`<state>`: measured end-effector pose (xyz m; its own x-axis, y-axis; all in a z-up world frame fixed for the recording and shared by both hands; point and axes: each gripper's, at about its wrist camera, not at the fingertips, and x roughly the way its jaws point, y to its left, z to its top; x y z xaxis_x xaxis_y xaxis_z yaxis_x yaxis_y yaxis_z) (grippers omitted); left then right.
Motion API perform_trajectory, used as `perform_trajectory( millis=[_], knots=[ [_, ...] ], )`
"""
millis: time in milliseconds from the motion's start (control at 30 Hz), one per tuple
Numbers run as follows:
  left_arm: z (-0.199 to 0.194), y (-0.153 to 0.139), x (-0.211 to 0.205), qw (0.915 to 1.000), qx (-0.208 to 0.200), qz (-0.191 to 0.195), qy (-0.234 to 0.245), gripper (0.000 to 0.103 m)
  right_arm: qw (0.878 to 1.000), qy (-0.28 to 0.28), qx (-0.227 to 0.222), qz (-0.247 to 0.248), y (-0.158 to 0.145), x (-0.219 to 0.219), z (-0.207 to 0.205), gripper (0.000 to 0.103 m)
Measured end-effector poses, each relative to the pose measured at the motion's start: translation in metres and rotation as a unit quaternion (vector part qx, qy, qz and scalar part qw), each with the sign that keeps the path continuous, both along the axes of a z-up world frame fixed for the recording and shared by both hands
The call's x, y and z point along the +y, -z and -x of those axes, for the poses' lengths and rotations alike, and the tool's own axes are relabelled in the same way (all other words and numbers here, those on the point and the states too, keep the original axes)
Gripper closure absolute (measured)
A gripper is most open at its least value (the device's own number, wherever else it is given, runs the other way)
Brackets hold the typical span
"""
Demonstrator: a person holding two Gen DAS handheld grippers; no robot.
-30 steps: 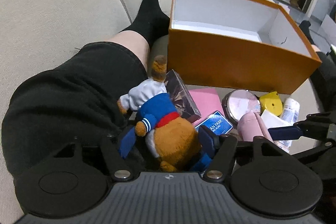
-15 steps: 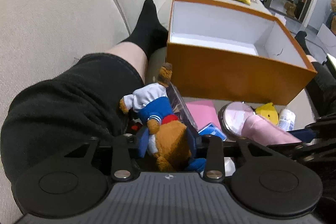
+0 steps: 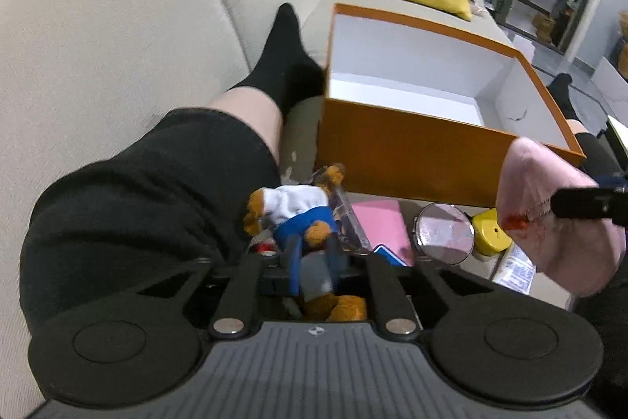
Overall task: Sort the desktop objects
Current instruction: 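Grasp the pink fabric pouch with the right gripper while the left gripper holds the bear, then carry the bear and pouch into the orange box with both grippers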
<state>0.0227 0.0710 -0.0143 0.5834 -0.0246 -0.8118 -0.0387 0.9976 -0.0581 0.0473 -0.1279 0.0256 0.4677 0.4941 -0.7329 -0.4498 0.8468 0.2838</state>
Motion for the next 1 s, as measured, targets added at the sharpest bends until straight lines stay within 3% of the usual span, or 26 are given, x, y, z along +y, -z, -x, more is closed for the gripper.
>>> perform_trajectory(
  millis=[67, 267, 400, 600, 633, 833, 1000],
  knots=[
    [-0.001, 0.002, 0.005, 0.9999, 0.01, 0.004, -0.013, 0.047, 1.0, 0.002, 0.006, -0.001, 0.004, 0.001, -0.001, 0.068],
    [-0.01, 0.007, 0.008, 0.9986, 0.034, 0.039, -0.011, 0.039, 1.0, 0.008, 0.016, -0.001, 0.014, 0.001, -0.002, 0.068],
    [-0.021, 0.021, 0.0, 0.9962, 0.062, 0.061, 0.002, 0.039, 1.0, 0.01, 0.019, -0.009, 0.018, -0.002, -0.004, 0.068],
    [-0.031, 0.031, -0.007, 0.9961, 0.071, 0.051, -0.015, 0.039, 0.999, 0.017, 0.025, -0.014, 0.023, -0.011, -0.006, 0.068],
    [-0.032, 0.031, -0.009, 0.9965, 0.071, 0.043, -0.016, 0.045, 0.999, 0.018, 0.026, -0.016, 0.024, -0.012, -0.006, 0.068],
    [-0.021, 0.023, -0.008, 0.998, 0.049, 0.037, -0.011, 0.052, 0.999, -0.002, 0.021, -0.045, 0.015, -0.024, -0.005, 0.068],
    [-0.004, -0.013, -0.015, 0.9991, -0.006, 0.041, 0.006, 0.053, 0.998, -0.013, -0.011, -0.063, -0.009, -0.03, -0.001, 0.068]
  ],
)
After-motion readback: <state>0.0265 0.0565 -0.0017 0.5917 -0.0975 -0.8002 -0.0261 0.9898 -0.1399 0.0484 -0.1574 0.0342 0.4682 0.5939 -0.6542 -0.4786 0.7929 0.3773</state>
